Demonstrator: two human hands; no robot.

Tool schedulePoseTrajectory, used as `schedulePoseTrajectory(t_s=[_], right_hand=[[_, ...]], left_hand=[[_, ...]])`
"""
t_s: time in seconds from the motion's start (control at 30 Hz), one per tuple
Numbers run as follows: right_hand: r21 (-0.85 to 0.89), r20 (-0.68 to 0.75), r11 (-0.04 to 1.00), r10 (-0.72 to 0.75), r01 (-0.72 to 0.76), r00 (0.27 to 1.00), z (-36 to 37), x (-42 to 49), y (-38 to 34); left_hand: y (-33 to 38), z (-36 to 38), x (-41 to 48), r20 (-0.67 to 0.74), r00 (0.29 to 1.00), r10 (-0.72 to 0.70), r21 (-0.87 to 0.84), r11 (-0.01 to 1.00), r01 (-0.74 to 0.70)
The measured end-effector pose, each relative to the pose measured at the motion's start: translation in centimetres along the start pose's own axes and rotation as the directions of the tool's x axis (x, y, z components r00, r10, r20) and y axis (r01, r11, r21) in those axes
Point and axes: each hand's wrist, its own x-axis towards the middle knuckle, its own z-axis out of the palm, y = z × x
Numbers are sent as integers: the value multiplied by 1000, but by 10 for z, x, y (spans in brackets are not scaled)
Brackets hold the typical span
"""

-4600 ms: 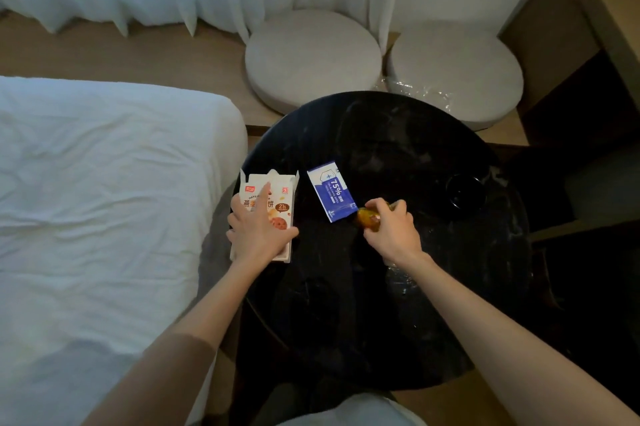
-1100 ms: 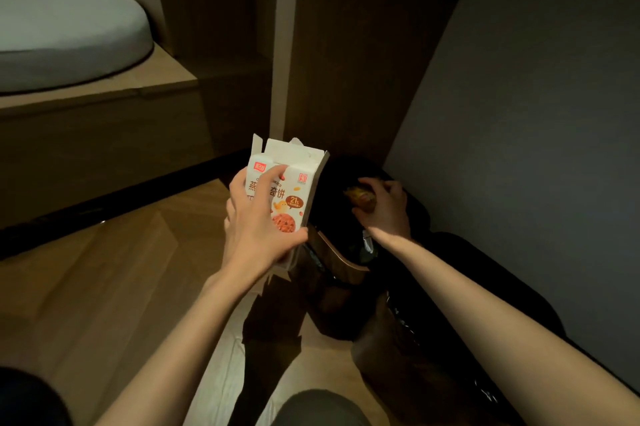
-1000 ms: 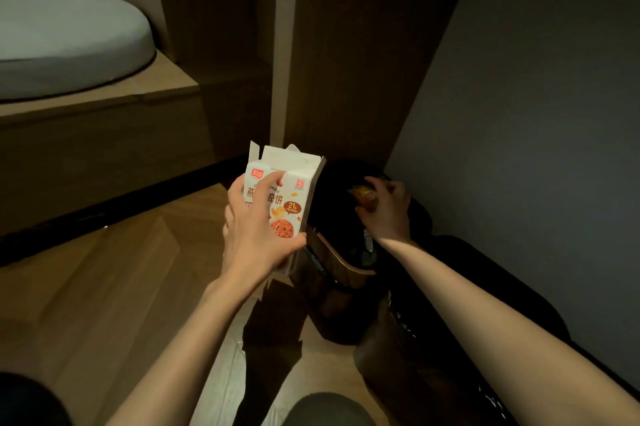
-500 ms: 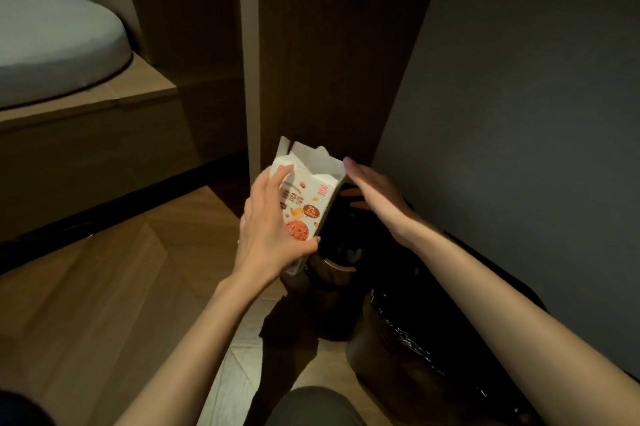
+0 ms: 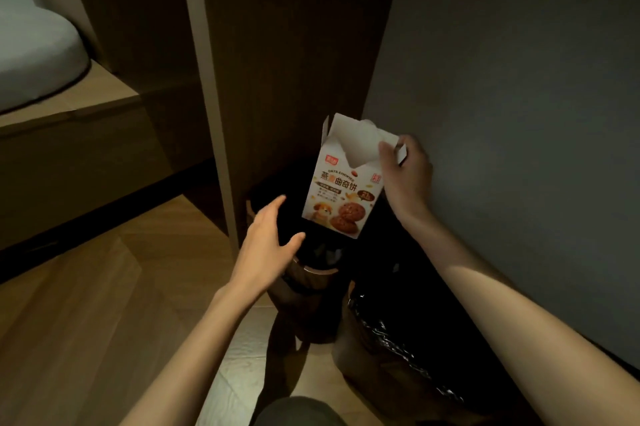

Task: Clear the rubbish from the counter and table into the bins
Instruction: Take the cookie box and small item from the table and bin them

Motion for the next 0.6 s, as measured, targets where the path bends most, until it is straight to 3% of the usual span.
schedulePoseTrajectory(t_s=[0.17, 0.27, 0.5, 0.6], right_hand=[[-30, -93, 999, -24, 22, 995, -21, -1, 8], [-34, -54, 999, 13, -15, 998, -13, -7, 15], [-11, -41, 1000, 3, -4, 999, 7, -6, 33], [-103, -5, 992, 73, -73, 997, 33, -8, 58]], left_hand=[[-10, 28, 3, 212, 977, -21, 287, 957, -42], [-21, 37, -1, 257, 961, -104, 476, 879, -33], [-28, 28, 3, 314, 945, -92, 485, 871, -77], [-31, 22, 2, 327, 942, -71, 478, 873, -100]])
